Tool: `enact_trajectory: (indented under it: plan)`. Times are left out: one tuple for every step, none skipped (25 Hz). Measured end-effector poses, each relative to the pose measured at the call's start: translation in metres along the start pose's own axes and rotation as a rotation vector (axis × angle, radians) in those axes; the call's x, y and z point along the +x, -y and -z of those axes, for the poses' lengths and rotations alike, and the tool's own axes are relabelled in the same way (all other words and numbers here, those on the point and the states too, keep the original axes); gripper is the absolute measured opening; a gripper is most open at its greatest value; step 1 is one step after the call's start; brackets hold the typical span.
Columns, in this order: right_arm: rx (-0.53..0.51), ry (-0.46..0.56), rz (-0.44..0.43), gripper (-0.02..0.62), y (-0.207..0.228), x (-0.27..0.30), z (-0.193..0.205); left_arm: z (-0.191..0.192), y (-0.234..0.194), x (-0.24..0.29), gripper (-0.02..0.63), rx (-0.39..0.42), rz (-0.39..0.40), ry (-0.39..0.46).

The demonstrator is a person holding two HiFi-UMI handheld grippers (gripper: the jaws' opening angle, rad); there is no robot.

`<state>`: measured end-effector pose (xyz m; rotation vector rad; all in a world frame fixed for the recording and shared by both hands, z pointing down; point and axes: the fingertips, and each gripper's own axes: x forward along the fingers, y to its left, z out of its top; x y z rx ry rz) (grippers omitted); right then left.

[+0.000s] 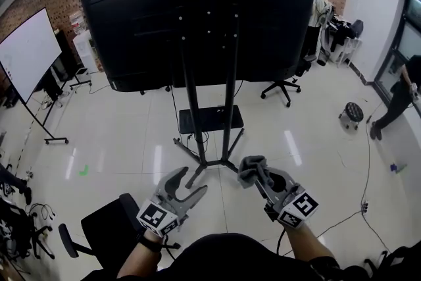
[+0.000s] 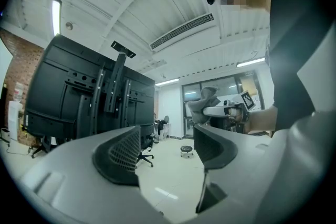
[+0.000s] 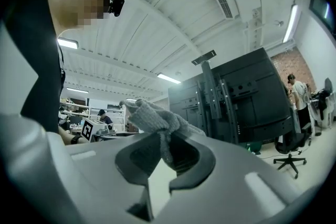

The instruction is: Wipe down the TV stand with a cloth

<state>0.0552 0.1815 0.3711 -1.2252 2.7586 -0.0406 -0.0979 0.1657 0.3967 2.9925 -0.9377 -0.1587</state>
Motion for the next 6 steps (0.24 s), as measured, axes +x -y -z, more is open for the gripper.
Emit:
enact_trajectory:
  plan:
    - [-0.001, -0.004, -0.005, 0.031, 0.000, -0.002, 0.000, -0.001, 0.002, 0.001, 0.337, 0.004, -0.003, 0.004]
    - [-0.002, -0.008, -0.008, 0.031, 0.001, -0.004, 0.000, -0.002, 0.004, 0.001, 0.336, 0.008, -0.006, 0.003]
    - [-0.003, -0.011, -0.008, 0.031, 0.002, -0.007, 0.000, -0.003, 0.007, 0.002, 0.336, 0.012, -0.009, -0.001]
    - [-0.004, -0.011, -0.006, 0.031, 0.003, -0.010, -0.001, -0.003, 0.009, 0.003, 0.336, 0.014, -0.011, -0.007]
    - [-0.004, -0.011, -0.005, 0.031, 0.004, -0.013, -0.002, -0.003, 0.011, 0.004, 0.334, 0.014, -0.012, -0.012]
    - [-0.004, -0.011, -0.003, 0.031, 0.006, -0.016, -0.004, -0.002, 0.013, 0.005, 0.334, 0.014, -0.013, -0.017]
